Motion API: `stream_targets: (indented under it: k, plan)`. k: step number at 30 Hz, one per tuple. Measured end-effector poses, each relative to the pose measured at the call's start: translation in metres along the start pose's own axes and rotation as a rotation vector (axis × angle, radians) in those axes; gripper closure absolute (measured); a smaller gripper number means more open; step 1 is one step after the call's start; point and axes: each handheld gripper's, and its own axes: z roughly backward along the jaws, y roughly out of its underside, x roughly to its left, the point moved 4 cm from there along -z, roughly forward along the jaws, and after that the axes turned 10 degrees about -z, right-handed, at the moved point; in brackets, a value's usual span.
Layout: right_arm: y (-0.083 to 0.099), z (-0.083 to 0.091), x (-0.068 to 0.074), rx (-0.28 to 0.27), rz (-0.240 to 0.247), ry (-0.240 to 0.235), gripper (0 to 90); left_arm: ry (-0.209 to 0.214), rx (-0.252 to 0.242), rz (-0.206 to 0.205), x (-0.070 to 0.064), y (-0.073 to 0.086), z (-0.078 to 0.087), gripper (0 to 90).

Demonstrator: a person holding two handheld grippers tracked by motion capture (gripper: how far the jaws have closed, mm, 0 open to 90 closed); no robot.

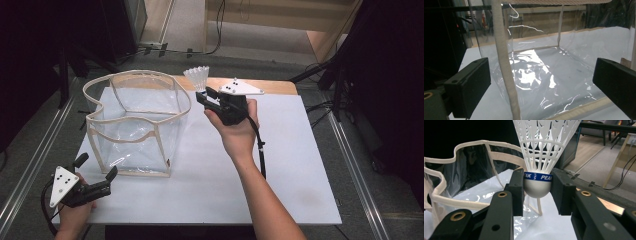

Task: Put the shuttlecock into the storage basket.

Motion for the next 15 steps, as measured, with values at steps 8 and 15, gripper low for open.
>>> stream_targets:
  k: [8,15]
  plan:
    - [0.0011,-0.0025,0.0064,0.003,0.011,-0.016,62.2,0.000,0.000,-0.002,-0.0001,0.0000,0.0000,2.3]
    - [0.0018,-0.0038,0.0104,0.004,0.012,-0.027,62.2,0.000,-0.001,-0.001,-0.0001,0.0000,0.0000,2.3]
